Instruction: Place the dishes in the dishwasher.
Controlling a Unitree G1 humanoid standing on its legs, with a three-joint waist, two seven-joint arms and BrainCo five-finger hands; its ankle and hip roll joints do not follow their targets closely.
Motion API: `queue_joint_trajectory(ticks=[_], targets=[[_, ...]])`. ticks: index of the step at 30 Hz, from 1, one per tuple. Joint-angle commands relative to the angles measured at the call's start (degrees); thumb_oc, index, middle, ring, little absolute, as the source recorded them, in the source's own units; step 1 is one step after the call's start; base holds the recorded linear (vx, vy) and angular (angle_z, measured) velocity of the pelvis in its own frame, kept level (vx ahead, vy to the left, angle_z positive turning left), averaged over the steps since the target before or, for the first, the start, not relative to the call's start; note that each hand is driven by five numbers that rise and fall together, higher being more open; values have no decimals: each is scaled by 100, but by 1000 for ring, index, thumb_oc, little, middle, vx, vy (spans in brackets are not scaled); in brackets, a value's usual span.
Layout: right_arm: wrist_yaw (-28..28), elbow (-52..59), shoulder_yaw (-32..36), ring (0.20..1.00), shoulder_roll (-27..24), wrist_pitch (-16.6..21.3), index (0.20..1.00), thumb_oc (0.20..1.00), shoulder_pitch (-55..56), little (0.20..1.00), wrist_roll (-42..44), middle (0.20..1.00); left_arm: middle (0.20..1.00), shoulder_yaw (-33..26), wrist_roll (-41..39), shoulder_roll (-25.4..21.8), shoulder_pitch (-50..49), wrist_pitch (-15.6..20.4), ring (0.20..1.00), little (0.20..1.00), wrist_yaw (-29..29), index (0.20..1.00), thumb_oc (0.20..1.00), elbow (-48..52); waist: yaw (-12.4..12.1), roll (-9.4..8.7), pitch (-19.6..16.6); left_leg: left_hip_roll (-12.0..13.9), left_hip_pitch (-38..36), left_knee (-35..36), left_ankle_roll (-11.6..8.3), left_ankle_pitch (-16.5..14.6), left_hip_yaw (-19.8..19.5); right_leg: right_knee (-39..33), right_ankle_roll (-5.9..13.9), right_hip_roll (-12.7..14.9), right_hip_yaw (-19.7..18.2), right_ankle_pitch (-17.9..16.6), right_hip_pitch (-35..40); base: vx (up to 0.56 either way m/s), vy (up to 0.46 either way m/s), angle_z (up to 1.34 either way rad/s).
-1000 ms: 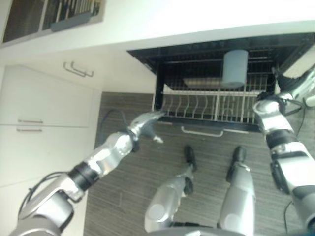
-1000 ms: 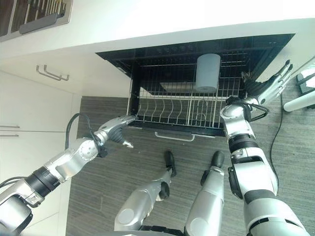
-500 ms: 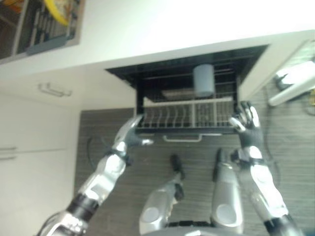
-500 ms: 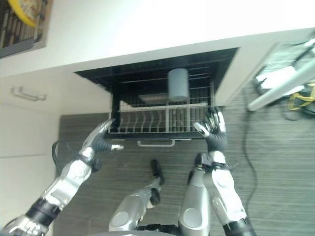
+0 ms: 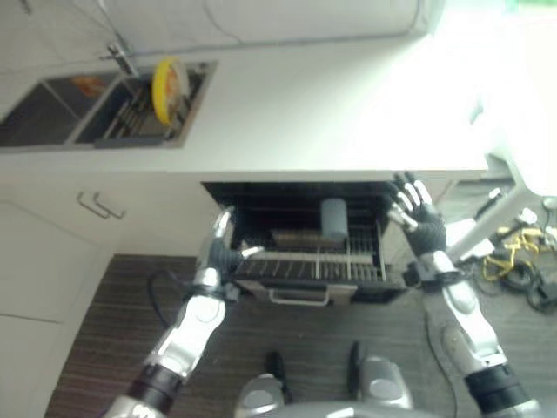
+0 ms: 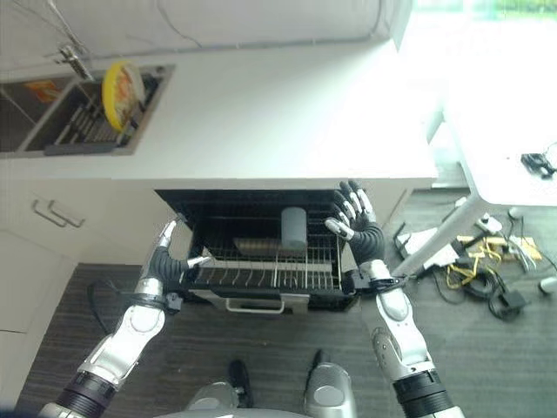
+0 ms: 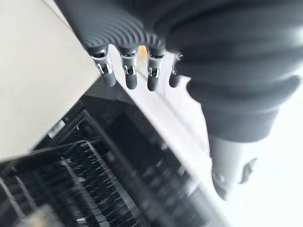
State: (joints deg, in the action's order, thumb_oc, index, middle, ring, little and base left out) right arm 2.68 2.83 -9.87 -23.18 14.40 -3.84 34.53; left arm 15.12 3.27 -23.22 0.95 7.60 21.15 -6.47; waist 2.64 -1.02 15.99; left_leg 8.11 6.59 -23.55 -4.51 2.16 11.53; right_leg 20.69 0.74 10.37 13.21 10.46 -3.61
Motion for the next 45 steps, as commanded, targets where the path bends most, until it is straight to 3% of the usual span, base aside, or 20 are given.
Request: queue_joint_trajectory(ticks=[1,2,3,5,7,8,11,12,13,15,18,20,23,26,31,34,37,41,43,45], targets=[[171,537,698,1000,-223,804,1000,1000,-202,1000,-162,1000,1000,-504,-657,-99,60,1530,1000,1000,-498,1000,1000,697,187,217,306,465,-576,327,212,-643,-2,26,263,126,-208,4,184,12,693,-24],[208,594,819,1000,-245,859,1000,1000,-205,1000,-200,1000,1000,-557,-728,-68,51,1671,1000,1000,-581,1000,1000,826,170,248,278,574,-652,553,137,-508,-182,105,334,226,-295,15,133,40,900,-22],[182,717,968,1000,-307,853,1000,1000,-228,1000,-67,1000,1000,-663,-1143,-81,98,1882,1000,1000,-957,1000,1000,996,142,257,264,377,-768,733,157,-927,-535,104,578,528,-497,-77,77,30,756,-7],[193,795,1164,1000,-175,878,1000,1000,-101,1000,-32,1000,1000,-695,-1412,-53,190,1946,1000,1000,-1317,1000,1000,1034,219,259,152,327,-818,918,195,-999,-341,-165,799,843,-425,-398,144,-12,601,-26],[329,908,1263,1000,124,790,1000,1000,43,1000,199,1000,1000,-656,-1538,-99,345,1816,1000,1000,-1583,1000,1000,1100,215,173,118,-91,-925,946,322,-1235,-84,-587,1010,1273,-217,-1401,21,-33,516,-26],[458,917,1302,1000,185,762,1000,1000,43,1000,160,1000,1000,-691,-1535,-119,301,1835,1000,1000,-1540,1000,1000,1175,185,173,103,-149,-1013,1090,352,-1214,43,-589,1041,1262,-116,-1514,-54,-72,490,-42],[413,1028,1299,1000,188,824,1000,1000,101,1000,26,1000,1000,-947,-2116,-181,289,1921,1000,1000,-1816,1000,1000,1419,86,316,14,-369,-1026,1558,540,-1030,230,14,910,614,59,-1005,-167,-103,395,-75],[303,1039,1306,1000,202,878,1000,1000,129,1000,33,1000,1000,-1017,-2374,-181,313,1928,1000,1000,-1985,1000,1000,1385,35,372,-47,-431,-978,1726,635,-927,284,551,781,236,210,-623,-199,-162,369,-29],[141,1053,1296,1000,211,939,1000,1000,126,1000,33,1000,1000,-1090,-2597,-86,353,2037,1000,1000,-2009,1000,1000,1369,-80,270,-125,-714,-780,1829,709,-875,378,685,673,-440,473,-375,-38,-215,290,19],[110,890,1190,1000,161,1032,1000,1000,-98,1000,-26,1000,1000,-1143,-2624,-2,453,2262,1000,1000,-1831,1000,1000,1313,-209,149,-84,-964,-398,1649,703,-864,491,306,587,-789,513,-347,183,-261,145,33],[132,499,997,1000,70,1031,1000,1000,-511,1000,-60,1000,1000,-1283,-2545,16,529,2584,1000,1000,-1426,1000,1000,1150,-385,177,28,-1125,-4,1290,598,-795,425,-636,169,-967,517,207,655,-114,3,-14],[221,519,965,1000,88,980,1000,1000,-506,1000,-26,1000,1000,-1484,-2677,52,339,2715,1000,1000,-1392,1000,1000,1264,-414,211,74,-1095,-40,1293,582,-738,473,-853,146,-949,588,156,703,-86,-20,-7],[93,630,849,1000,90,1039,1000,1000,-460,1000,-207,1000,1000,-1723,-2680,-91,298,2896,1000,1000,-1305,1000,1000,1191,-261,124,144,-1016,-44,529,729,-1201,831,-1199,61,-822,514,-48,687,-100,-46,6],[111,523,893,1000,52,929,1000,1000,-439,1000,-94,1000,1000,-1888,-2855,-133,206,2956,1000,1000,-1369,1000,1000,1221,-293,78,196,-931,184,-62,581,-1239,633,-1403,53,-736,425,-196,762,-2,89,45],[157,656,1090,1000,106,927,1000,1000,-124,1000,-369,1000,1000,-2151,-3366,-62,77,2925,1000,1000,-1584,1000,1000,1242,-124,322,18,247,-185,1674,-122,174,162,-1283,170,-525,352,-163,684,156,422,-6],[28,773,1225,1000,51,915,1000,1000,41,1000,-383,1000,1000,-2168,-3370,36,45,2868,1000,1000,-1854,1000,1000,1255,39,396,-33,572,-308,1809,-202,305,214,-1055,269,-245,277,-89,618,213,502,-12],[-615,853,1457,1000,60,1466,1000,1000,148,1000,-472,1000,1000,-2095,-3071,-17,116,2883,1000,1000,-1937,1000,1000,1324,158,539,-20,508,-566,1959,-180,-13,402,-638,509,136,293,-60,393,175,547,6],[-813,967,1732,1000,327,1457,1000,1000,303,1000,-400,1000,1000,-1937,-2734,-99,290,2446,1000,1000,-1995,1000,1000,1454,205,567,-10,-78,-751,1874,126,-440,302,-170,814,640,156,-171,245,255,448,29],[-678,1048,1713,1000,414,1235,1000,1000,355,1000,-406,1000,1000,-1932,-2583,-197,295,2341,1000,1000,-1976,1000,1000,1450,165,589,-40,-258,-857,2037,291,-480,477,-32,840,691,351,-419,144,260,384,37],[-640,1085,1591,1000,501,1150,1000,1000,354,1000,-418,1000,1000,-1975,-2568,-301,247,2303,1000,1000,-1990,1000,1000,1428,113,580,-30,-376,-1018,2262,440,-545,726,157,811,357,580,-293,58,195,281,-33]])
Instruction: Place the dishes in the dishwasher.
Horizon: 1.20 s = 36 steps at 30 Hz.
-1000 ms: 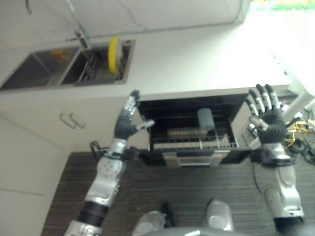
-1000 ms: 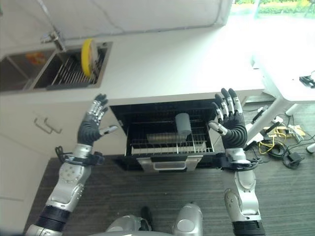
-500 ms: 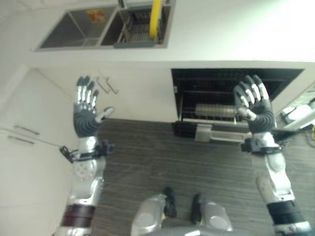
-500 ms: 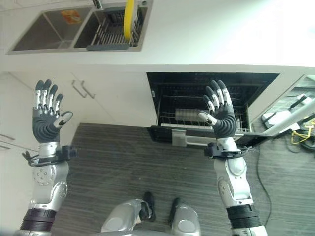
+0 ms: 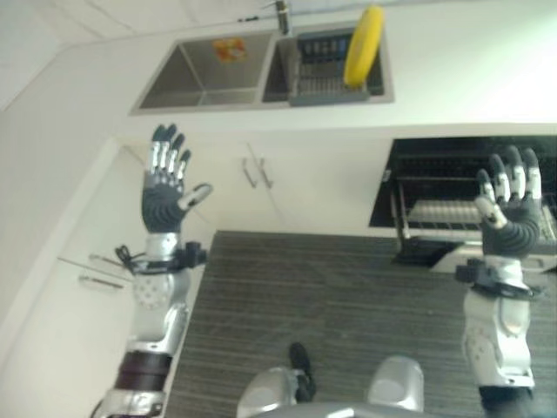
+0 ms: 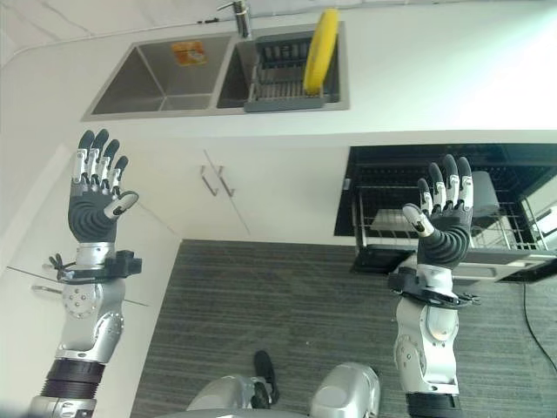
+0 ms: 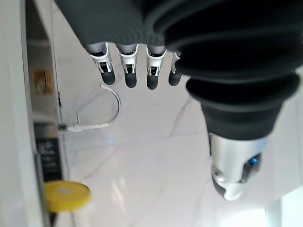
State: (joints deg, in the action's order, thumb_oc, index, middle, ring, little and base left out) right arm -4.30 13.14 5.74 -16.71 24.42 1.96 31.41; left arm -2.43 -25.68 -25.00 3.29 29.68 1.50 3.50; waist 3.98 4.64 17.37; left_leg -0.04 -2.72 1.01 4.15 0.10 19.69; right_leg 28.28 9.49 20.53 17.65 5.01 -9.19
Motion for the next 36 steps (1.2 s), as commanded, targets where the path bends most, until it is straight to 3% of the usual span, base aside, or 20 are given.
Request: queue_joint_trajectory(ticks=[1,4,7,20,23,27,28,30,31,32,33,35,36], targets=[[69,53,3,1000,-175,127,1000,1000,-227,1000,-82,1000,1000,-192,279,-211,73,56,1000,1000,12,1000,1000,407,16,-7,-141,337,-103,-167,-381,-381,-91,-640,-166,-1016,180,338,574,92,108,-51],[176,-62,-43,1000,-298,216,1000,1000,-324,1000,-18,1000,1000,-97,391,-196,201,93,1000,1000,163,1000,1000,361,23,-95,-49,58,-53,-188,-362,-440,-154,-1058,-385,-1497,358,346,517,21,83,-15],[234,-197,-38,1000,-438,322,1000,1000,-367,1000,168,1000,1000,31,509,-65,267,131,1000,1000,300,1000,1000,250,103,-160,-13,-123,-2,-352,-330,-527,-276,-1429,-517,-1657,219,256,463,63,-64,0],[317,-291,-57,1000,-564,334,1000,1000,-363,1000,275,1000,1000,175,768,80,88,176,1000,1000,464,1000,1000,115,179,-282,-184,66,26,-946,-464,-811,34,-1917,-652,-1637,238,196,743,37,-78,-5],[437,-282,-14,1000,-595,339,1000,1000,-301,1000,370,1000,1000,193,778,45,171,205,1000,1000,478,1000,1000,62,242,-310,-222,122,44,-1266,-472,-1024,65,-1796,-744,-1633,230,315,698,-51,-80,-9],[497,-277,-30,1000,-583,385,1000,1000,-174,1000,333,1000,1000,171,798,52,197,165,1000,1000,452,1000,1000,43,251,-398,-242,355,420,-2956,-761,-638,-198,-1683,-993,-1713,166,515,774,-15,-148,-2],[507,-298,-54,1000,-557,385,1000,1000,-155,1000,337,1000,1000,151,805,68,182,119,1000,1000,433,1000,1000,50,230,-410,-234,359,587,-3092,-770,-577,-321,-1692,-1001,-1742,82,507,811,141,-25,-8],[585,-408,-199,1000,-455,323,1000,1000,-225,1000,217,1000,1000,94,766,142,38,21,1000,1000,371,1000,1000,105,69,-349,-222,110,846,-2346,-653,-536,-733,-1785,-916,-1858,-373,463,959,290,165,-43],[588,-415,-283,1000,-431,282,1000,1000,-261,1000,108,1000,1000,72,779,161,-86,-11,1000,1000,412,1000,1000,194,-15,-300,-211,102,911,-1834,-720,-286,-919,-1843,-882,-1920,-555,490,1078,377,272,-94],[597,-397,-380,1000,-417,208,1000,1000,-285,1000,29,1000,1000,21,761,151,-249,-60,1000,1000,459,1000,1000,295,-127,-240,-192,186,1132,-1320,-842,215,-1241,-1951,-866,-2007,-820,503,1237,371,234,-148],[563,-382,-447,1000,-411,153,1000,1000,-294,1000,-12,1000,1000,-16,743,147,-372,-79,1000,1000,471,1000,1000,347,-207,-232,-169,247,1251,-1080,-909,473,-1434,-2018,-856,-2035,-977,524,1365,386,186,-145],[497,-384,-531,1000,-432,88,1000,1000,-311,1000,-38,1000,1000,-80,671,140,-488,-46,1000,1000,478,1000,1000,339,-276,-228,-116,445,1427,-869,-966,747,-1543,-2053,-853,-2031,-1110,556,1527,322,129,-120],[466,-369,-544,1000,-470,58,1000,1000,-283,1000,-28,1000,1000,-95,623,135,-473,21,1000,1000,416,1000,1000,241,-239,-225,-100,577,1458,-886,-958,743,-1383,-2018,-847,-1985,-1071,580,1557,244,147,-96]])
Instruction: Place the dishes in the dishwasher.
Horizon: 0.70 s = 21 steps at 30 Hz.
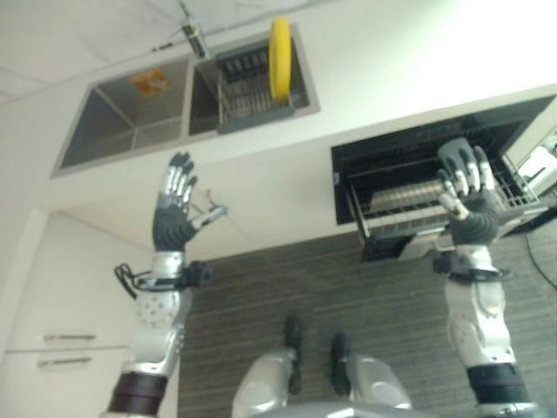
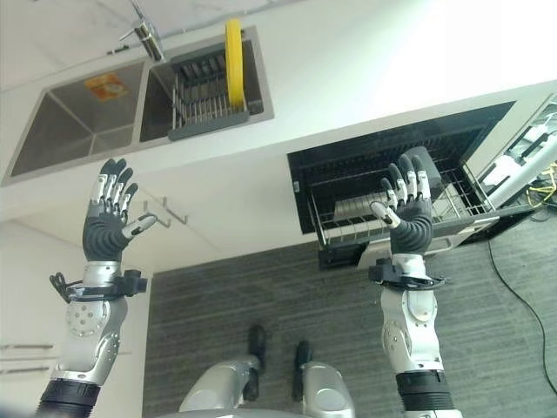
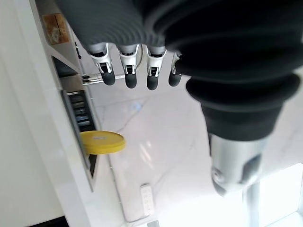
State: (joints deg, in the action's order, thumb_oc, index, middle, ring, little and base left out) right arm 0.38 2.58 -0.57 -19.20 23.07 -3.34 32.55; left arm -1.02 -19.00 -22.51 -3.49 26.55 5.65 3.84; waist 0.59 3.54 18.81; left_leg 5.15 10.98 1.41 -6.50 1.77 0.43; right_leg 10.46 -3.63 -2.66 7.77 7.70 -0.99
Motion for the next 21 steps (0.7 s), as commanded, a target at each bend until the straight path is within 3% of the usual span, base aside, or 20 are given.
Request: queue_joint_trajectory(ticks=[1,4,7,12,17,21], targets=[[-10,690,92,1000,-257,192,1000,1000,272,1000,-112,1000,1000,-223,-47,-124,245,369,1000,1000,-23,1000,1000,156,146,-115,-250,143,54,-942,116,533,676,-219,477,376,-36,314,732,242,194,-85],[170,635,180,1000,-286,210,1000,1000,401,1000,74,1000,1000,-194,62,-121,362,323,1000,1000,11,1000,1000,103,274,-93,-259,164,-124,-963,122,355,815,-138,559,516,-7,341,725,293,245,-51],[354,648,336,1000,-269,157,1000,1000,496,1000,110,1000,1000,-243,71,-99,431,302,1000,1000,-161,1000,1000,142,304,-96,-377,-60,-493,-848,287,-114,970,-38,707,778,151,332,670,320,260,-28],[190,674,284,1000,-99,82,1000,1000,449,1000,-28,1000,1000,-52,168,-119,514,242,1000,1000,-239,1000,1000,212,213,-67,-489,-347,-760,-761,587,-453,983,308,909,1075,289,325,413,201,213,-13],[225,753,311,1000,18,172,1000,1000,478,1000,-102,1000,1000,30,-199,-120,574,324,1000,1000,-566,1000,1000,303,160,-85,-526,-576,-872,-442,859,-467,994,692,1079,1091,246,212,192,64,141,-6],[328,851,255,1000,-3,191,1000,1000,297,1000,-80,1000,1000,-31,-322,-204,541,580,1000,1000,-1014,1000,1000,580,-66,-117,-521,-624,-982,-63,927,-399,1248,801,1125,955,758,133,37,-74,68,-34]])
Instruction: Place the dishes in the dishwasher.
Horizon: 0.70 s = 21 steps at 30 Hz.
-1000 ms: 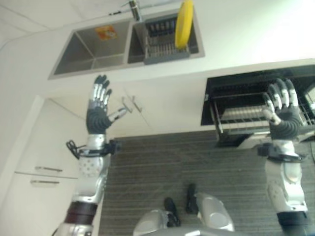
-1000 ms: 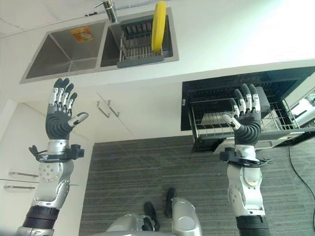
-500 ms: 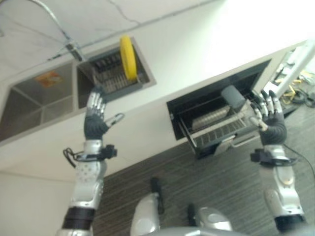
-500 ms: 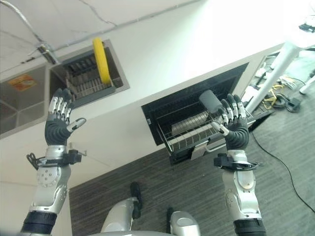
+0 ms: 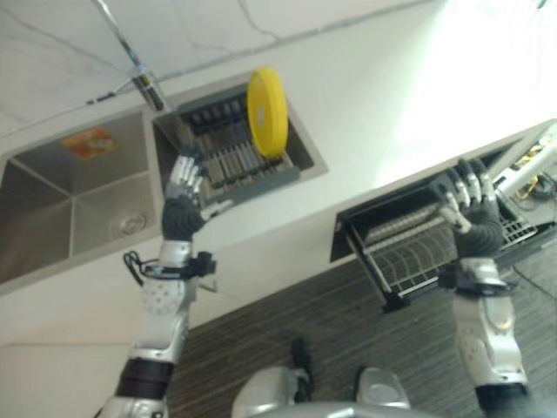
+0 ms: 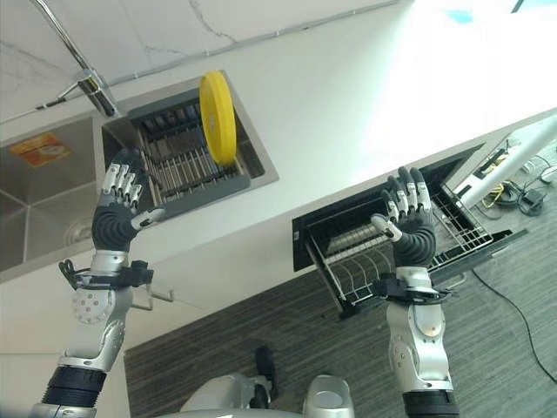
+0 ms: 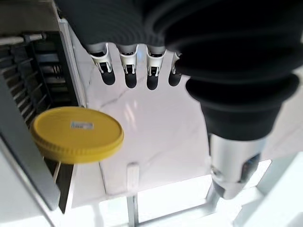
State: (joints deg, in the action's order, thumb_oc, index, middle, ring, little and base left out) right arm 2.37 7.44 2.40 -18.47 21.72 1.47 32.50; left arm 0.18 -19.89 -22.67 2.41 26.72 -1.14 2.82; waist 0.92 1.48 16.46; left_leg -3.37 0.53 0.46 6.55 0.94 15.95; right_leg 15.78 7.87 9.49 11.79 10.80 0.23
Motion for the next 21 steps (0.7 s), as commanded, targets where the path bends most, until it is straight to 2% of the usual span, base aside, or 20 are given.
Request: queue_joint_trajectory(ticks=[1,3,4,9,10,11,12,13,14,15,16,17,19,20,21], targets=[[153,384,-71,1000,-124,274,1000,1000,-237,1000,-58,1000,1000,-182,-146,-219,-67,567,1000,1000,-264,1000,1000,757,-141,76,-267,217,70,23,-392,-321,-265,199,-75,-316,482,-150,-97,-84,10,-79],[190,316,-131,1000,-175,270,1000,1000,-332,1000,-69,1000,1000,-253,-140,-260,-99,602,1000,1000,-195,1000,1000,795,-222,77,-250,217,66,-11,-393,-327,-180,81,-97,-258,709,-186,-68,-70,-18,-35],[168,276,-153,1000,-200,286,1000,1000,-391,1000,-24,1000,1000,-275,-176,-267,-104,658,1000,1000,-187,1000,1000,789,-238,64,-241,191,30,14,-397,-333,-192,-29,-121,-258,726,-89,-24,-85,-64,-14],[178,240,-182,1000,-159,326,1000,1000,-363,1000,5,1000,1000,-299,-230,-184,-201,837,1000,1000,-237,1000,1000,761,-189,68,-325,271,-31,59,-490,-271,-122,-368,-198,-380,714,-128,36,-54,-78,-3],[227,263,-157,1000,-166,286,1000,1000,-335,1000,8,1000,1000,-286,-164,-175,-177,825,1000,1000,-207,1000,1000,745,-131,32,-330,303,11,-122,-511,-343,3,-452,-247,-408,726,-122,75,-101,-114,6],[195,293,-145,1000,-206,277,1000,1000,-296,1000,-91,1000,1000,-225,-169,-203,-132,850,1000,1000,-198,1000,1000,727,-34,-65,-309,318,115,-791,-480,-637,164,-449,-346,-400,705,-146,36,-85,-119,9],[164,289,-118,1000,-250,302,1000,1000,-270,1000,-143,1000,1000,-217,-210,-223,-127,880,1000,1000,-215,1000,1000,729,-4,-149,-253,381,296,-1372,-536,-807,157,-469,-409,-368,654,-161,72,-39,-88,25],[129,256,-77,1000,-307,326,1000,1000,-254,1000,-169,1000,1000,-245,-240,-224,-161,882,1000,1000,-230,1000,1000,778,-11,-187,-160,504,571,-2003,-697,-758,-65,-487,-499,-405,538,-168,128,2,14,47],[132,217,-66,1000,-342,304,1000,1000,-269,1000,-78,1000,1000,-277,-231,-194,-206,880,1000,1000,-230,1000,1000,821,-42,-179,-110,552,675,-2150,-777,-663,-308,-470,-531,-438,421,-162,142,76,243,19],[202,173,-37,1000,-371,258,1000,1000,-323,1000,63,1000,1000,-335,-246,-168,-272,858,1000,1000,-253,1000,1000,887,-55,-127,-121,798,633,-1828,-857,-470,-542,-429,-533,-439,286,-142,118,224,582,-7],[300,247,19,1000,-373,236,1000,1000,-316,1000,-122,1000,1000,-416,-184,-169,-362,886,1000,1000,-149,1000,1000,973,-58,-14,-149,1171,494,-1073,-1041,-124,-819,-354,-471,-374,129,-38,145,332,710,-51],[322,311,55,1000,-363,198,1000,1000,-271,1000,-186,1000,1000,-440,-182,-155,-386,929,1000,1000,-99,1000,1000,981,-27,31,-137,1331,453,-865,-1133,73,-870,-304,-445,-289,47,23,197,359,696,-77],[144,387,173,1000,-378,188,1000,1000,-164,1000,-103,1000,1000,-397,-187,-117,-221,959,1000,1000,-153,1000,1000,837,160,125,-273,1447,149,-341,-1169,51,-357,-256,-210,100,282,-1,249,275,539,-69],[56,367,193,1000,-351,259,1000,1000,-125,1000,-7,1000,1000,-314,-56,-117,-82,912,1000,1000,-130,1000,1000,752,201,148,-317,1396,93,-286,-1154,51,-303,-190,-137,234,344,-12,258,203,399,3],[45,341,199,1000,-324,332,1000,1000,-102,1000,71,1000,1000,-224,50,-157,51,900,1000,1000,-65,1000,1000,682,213,165,-339,1285,73,-262,-1110,3,-419,-75,-111,271,297,46,230,173,269,45]])
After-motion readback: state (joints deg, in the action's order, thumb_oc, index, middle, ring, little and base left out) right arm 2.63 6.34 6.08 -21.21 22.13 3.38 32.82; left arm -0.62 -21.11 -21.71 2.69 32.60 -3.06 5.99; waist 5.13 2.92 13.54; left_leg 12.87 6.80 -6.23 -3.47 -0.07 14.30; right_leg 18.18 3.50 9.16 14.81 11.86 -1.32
